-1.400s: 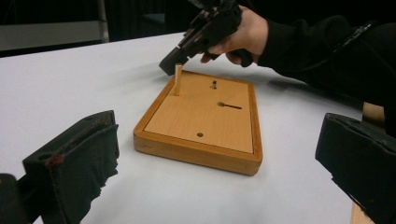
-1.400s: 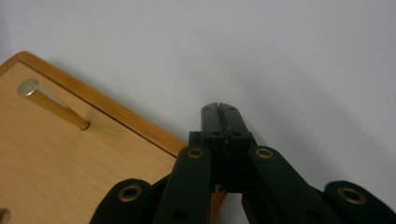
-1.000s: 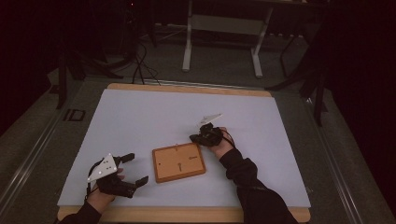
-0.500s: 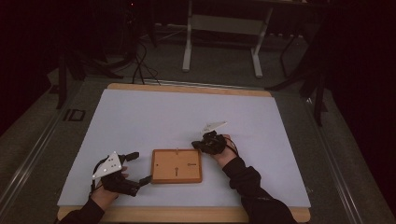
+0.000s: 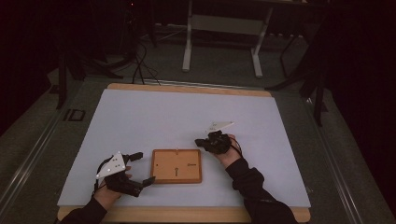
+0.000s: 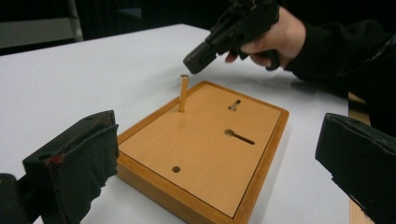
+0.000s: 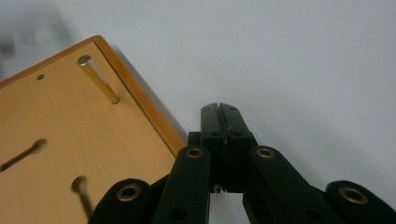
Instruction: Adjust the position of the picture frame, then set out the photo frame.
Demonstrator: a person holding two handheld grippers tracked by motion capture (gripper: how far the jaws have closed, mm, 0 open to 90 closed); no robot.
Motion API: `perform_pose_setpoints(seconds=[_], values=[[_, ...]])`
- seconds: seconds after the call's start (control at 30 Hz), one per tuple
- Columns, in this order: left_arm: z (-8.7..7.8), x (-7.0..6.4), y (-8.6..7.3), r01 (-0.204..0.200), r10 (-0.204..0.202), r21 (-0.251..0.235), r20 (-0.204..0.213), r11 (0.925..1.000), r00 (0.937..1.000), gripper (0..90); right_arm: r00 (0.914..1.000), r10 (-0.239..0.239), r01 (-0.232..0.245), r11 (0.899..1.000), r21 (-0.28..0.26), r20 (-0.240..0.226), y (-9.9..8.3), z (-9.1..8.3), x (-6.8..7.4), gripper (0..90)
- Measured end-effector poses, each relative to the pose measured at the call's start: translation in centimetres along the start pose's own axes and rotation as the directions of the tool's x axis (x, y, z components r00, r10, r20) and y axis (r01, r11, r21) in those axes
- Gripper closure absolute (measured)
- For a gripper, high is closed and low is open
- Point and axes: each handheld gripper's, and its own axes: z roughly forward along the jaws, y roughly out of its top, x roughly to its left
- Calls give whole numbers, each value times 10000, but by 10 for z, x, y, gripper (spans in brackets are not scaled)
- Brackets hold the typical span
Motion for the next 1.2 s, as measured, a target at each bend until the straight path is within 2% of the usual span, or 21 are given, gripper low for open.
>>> perform_pose_setpoints(seconds=[0.17,0.23,0.4,0.53,0.63,0.7,0.77,0.83,0.9,1.0,1.1,1.2], values=[[4,-2,0,-101,99,297,81,9995,9999,0,10000,-40,39,9998,-212,-3,-9,-12,5,795],[5,-3,1,28,-33,273,188,9996,9998,0,10000,-60,61,9994,-347,31,-14,-17,8,781],[6,-3,10,205,-212,412,159,9989,9996,0,9999,-123,127,9981,-607,70,-22,-31,13,723],[12,-2,20,264,-285,411,515,9988,9983,0,9997,-151,166,9955,-938,166,-28,-46,18,566],[19,0,27,223,-266,517,850,9984,9960,0,9985,-445,474,9940,-984,314,-31,-56,27,478],[25,3,31,170,-228,727,797,9972,9966,0,9978,-515,560,9917,-1161,413,-34,-63,33,447],[30,7,32,225,-291,745,894,9970,9956,43,9985,-440,484,9887,-1420,341,-37,-70,39,382],[35,10,33,306,-381,849,880,9959,9954,44,9987,-401,445,9875,-1512,318,-39,-73,41,371],[40,13,32,297,-388,929,978,9952,9945,139,9993,-290,330,9835,-1780,251,-44,-79,47,290],[49,17,32,211,-321,1158,945,9930,9950,203,9998,-200,205,9783,-2064,45,-48,-85,52,190],[57,21,33,233,-341,1202,887,9925,9955,286,9998,-161,128,9729,-2307,-124,-51,-90,57,143],[66,24,35,69,-191,1385,866,9903,9961,346,9997,-142,91,9705,-2410,-194,-55,-94,60,138]])
